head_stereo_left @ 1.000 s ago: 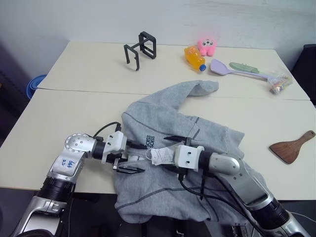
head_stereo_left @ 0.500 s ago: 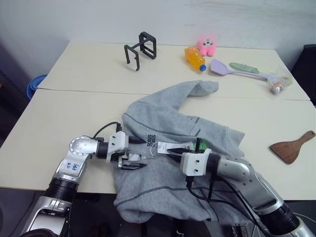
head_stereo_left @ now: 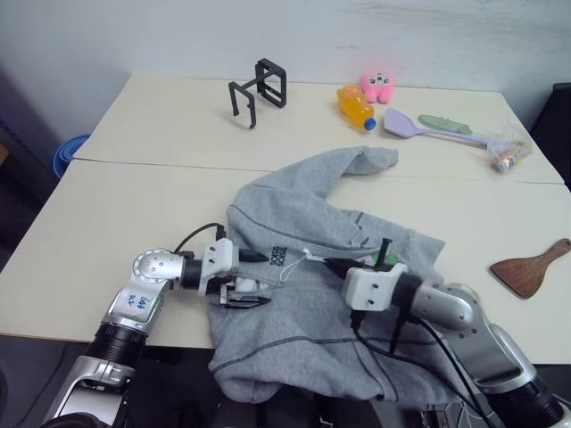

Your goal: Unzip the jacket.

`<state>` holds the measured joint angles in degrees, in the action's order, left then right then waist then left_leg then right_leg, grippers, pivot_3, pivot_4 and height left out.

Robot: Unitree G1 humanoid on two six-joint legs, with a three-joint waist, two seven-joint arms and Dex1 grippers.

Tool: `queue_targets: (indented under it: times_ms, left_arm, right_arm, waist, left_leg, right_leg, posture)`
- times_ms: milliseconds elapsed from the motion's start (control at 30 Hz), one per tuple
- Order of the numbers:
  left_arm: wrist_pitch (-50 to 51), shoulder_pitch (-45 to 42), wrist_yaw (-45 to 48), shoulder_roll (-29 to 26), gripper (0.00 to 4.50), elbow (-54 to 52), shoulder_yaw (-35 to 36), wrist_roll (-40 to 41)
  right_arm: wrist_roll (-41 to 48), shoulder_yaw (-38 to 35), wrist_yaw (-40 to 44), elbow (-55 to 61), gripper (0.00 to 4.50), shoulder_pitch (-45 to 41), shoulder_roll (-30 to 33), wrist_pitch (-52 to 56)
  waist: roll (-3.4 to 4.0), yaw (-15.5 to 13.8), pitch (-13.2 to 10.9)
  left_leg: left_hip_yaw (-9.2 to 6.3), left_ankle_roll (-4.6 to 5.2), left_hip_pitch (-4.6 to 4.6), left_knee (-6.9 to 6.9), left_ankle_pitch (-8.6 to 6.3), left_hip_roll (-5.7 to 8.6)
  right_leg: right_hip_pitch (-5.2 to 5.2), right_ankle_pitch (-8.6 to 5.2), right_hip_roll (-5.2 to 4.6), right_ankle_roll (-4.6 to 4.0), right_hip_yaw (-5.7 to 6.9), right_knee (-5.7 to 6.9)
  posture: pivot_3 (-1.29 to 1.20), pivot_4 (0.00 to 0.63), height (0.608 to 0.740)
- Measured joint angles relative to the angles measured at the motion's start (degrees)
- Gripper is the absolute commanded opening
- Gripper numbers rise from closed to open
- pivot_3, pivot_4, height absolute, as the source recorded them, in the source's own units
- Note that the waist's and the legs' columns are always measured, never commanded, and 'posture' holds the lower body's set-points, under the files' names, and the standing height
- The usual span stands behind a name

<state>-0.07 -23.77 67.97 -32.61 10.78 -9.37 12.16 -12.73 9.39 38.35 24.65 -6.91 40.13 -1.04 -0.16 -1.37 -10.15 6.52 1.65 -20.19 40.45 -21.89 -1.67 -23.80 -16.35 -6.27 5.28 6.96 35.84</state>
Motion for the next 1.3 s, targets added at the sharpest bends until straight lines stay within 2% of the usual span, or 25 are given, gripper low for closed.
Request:
queue_targets:
  times_ms: [200,533,767,1033,1300]
  left_arm:
    - [1.4,1.0,-0.7,0.0,4.5,-1.7,-0.5,0.0]
    - [3.5,2.5,-0.8,-0.8,4.5,-3.4,-0.6,0.1]
    - [3.6,2.6,-0.7,-0.9,4.5,-3.2,-0.8,0.1]
    - [2.0,2.3,0.5,-1.7,4.5,-0.8,-1.1,0.1]
    - [0.6,2.3,1.0,-2.2,4.5,1.9,-0.9,0.1]
  right_arm:
    - [2.4,-12.0,1.0,1.1,0.02,7.3,6.2,-0.6]
    - [2.1,-35.6,-0.4,-3.9,0.02,21.7,7.3,-1.6]
    - [1.8,-37.6,-1.5,-6.2,0.02,22.2,7.3,-5.3]
    - [-1.6,-48.9,-11.0,-25.4,0.02,25.1,9.6,-11.8]
    - [-2.7,-50.3,-20.3,-42.5,0.02,18.5,17.0,-17.8]
  waist:
    - [0.0,0.0,0.0]
    - [0.15,0.1,0.1]
    - [0.27,0.2,0.2]
    - [0.38,0.5,0.2]
    - [1.14,1.8,0.7]
  left_leg:
    - [-0.1,0.03,0.05,0.0,-0.02,0.0]
    - [-0.04,0.07,0.13,-0.03,-0.02,0.02]
    - [0.25,0.07,0.56,-0.34,-0.02,0.03]
    - [0.45,0.07,0.87,-0.49,-0.05,0.03]
    - [0.58,0.03,1.0,-0.54,-0.03,-0.01]
  right_leg:
    - [0.13,0.0,-0.04,0.0,0.06,-0.05]
    - [0.21,0.01,-0.04,0.03,-0.02,-0.15]
    - [0.35,0.0,-0.05,0.03,-0.54,-0.19]
    - [0.43,-0.02,-0.07,0.01,-0.89,-0.34]
    - [0.46,-0.02,-0.28,0.01,-1.1,-0.33]
  posture:
    - [0.0,0.15,0.74]
    - [0.0,0.15,0.74]
    - [0.0,0.15,0.74]
    - [0.0,0.15,0.74]
    - [0.0,0.15,0.74]
